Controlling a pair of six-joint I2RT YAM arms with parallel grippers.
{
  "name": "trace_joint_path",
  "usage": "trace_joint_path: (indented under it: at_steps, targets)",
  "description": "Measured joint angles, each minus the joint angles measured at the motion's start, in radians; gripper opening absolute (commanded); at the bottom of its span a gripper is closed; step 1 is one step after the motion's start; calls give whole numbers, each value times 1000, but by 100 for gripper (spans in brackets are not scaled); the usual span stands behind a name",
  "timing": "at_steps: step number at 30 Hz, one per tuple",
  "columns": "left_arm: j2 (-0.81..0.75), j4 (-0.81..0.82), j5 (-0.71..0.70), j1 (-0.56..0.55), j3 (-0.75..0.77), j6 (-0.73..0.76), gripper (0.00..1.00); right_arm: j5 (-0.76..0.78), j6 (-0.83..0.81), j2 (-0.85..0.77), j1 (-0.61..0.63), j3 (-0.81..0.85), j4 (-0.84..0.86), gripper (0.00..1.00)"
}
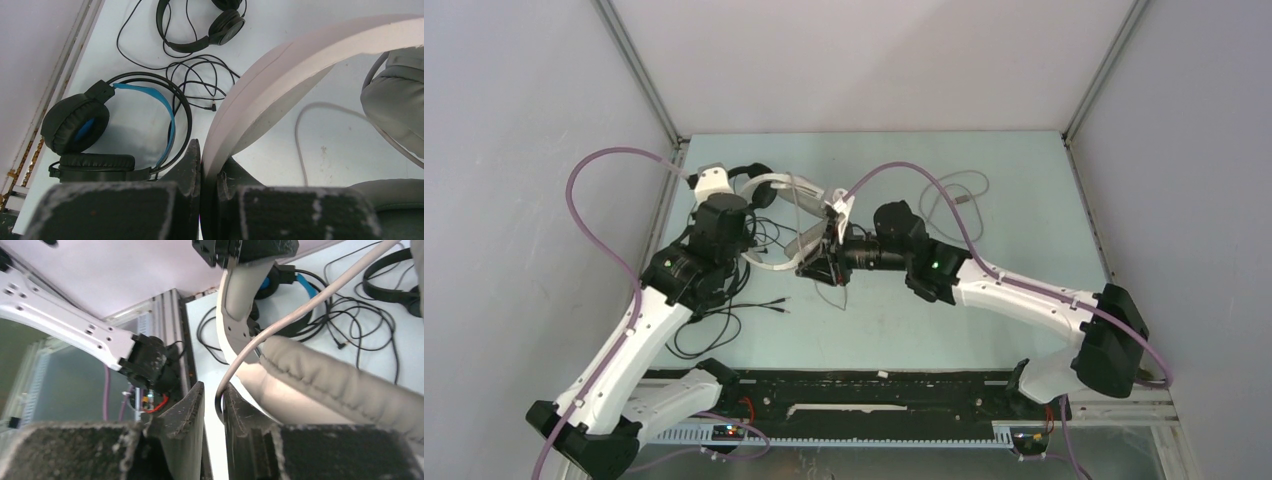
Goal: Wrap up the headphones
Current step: Wrap the headphones cable around the headphones.
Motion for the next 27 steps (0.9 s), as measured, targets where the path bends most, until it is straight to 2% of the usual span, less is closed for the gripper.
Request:
trace_joint_path:
  at_steps: [7, 15, 21, 27]
  targets:
    - [14, -7, 24, 10, 41, -5, 0, 119, -141, -63, 54, -154, 98, 29]
    - [15, -7, 50, 18, 114, -18, 0, 163, -255, -123, 82, -384, 377, 37]
    - [15, -8, 58, 22, 136, -20, 0, 187, -323, -105, 93, -511, 597, 58]
    - [13, -14, 74, 23, 147, -26, 0, 210, -352, -2, 92, -514, 740, 68]
